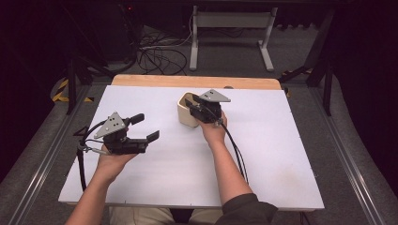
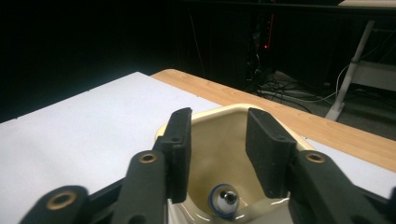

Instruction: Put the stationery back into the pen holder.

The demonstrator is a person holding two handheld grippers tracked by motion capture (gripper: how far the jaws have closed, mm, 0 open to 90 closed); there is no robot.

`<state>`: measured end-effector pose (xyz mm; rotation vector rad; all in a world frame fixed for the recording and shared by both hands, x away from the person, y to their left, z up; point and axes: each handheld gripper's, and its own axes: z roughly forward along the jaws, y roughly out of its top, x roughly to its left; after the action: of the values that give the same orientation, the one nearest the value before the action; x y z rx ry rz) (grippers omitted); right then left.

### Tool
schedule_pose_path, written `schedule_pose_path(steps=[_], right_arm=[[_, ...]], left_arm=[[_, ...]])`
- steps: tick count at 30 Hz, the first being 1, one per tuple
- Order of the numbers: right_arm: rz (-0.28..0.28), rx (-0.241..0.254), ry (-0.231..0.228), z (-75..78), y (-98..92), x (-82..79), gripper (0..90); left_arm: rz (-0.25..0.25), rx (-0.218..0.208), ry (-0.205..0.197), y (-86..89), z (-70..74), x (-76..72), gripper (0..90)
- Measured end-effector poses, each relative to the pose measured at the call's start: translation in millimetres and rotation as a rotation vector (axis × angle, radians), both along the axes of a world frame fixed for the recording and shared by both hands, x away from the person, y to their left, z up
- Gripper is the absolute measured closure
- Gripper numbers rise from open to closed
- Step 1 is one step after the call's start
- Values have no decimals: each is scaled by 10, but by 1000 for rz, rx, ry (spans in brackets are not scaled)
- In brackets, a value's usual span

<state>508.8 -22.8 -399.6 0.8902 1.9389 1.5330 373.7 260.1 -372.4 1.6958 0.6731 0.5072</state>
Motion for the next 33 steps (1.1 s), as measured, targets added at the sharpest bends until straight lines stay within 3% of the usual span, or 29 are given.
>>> schedule_pose_path(steps=[12, 16, 33], right_arm=[[8, 26, -23, 33, -4, -36, 420], [15, 13, -38, 24, 4, -64, 370], [8, 53, -56, 105, -163, -124, 243]], left_arm=[[6, -5, 0, 20, 7, -8, 141], [9, -7, -5, 26, 11, -7, 142], [11, 3, -8, 22, 15, -10, 140]])
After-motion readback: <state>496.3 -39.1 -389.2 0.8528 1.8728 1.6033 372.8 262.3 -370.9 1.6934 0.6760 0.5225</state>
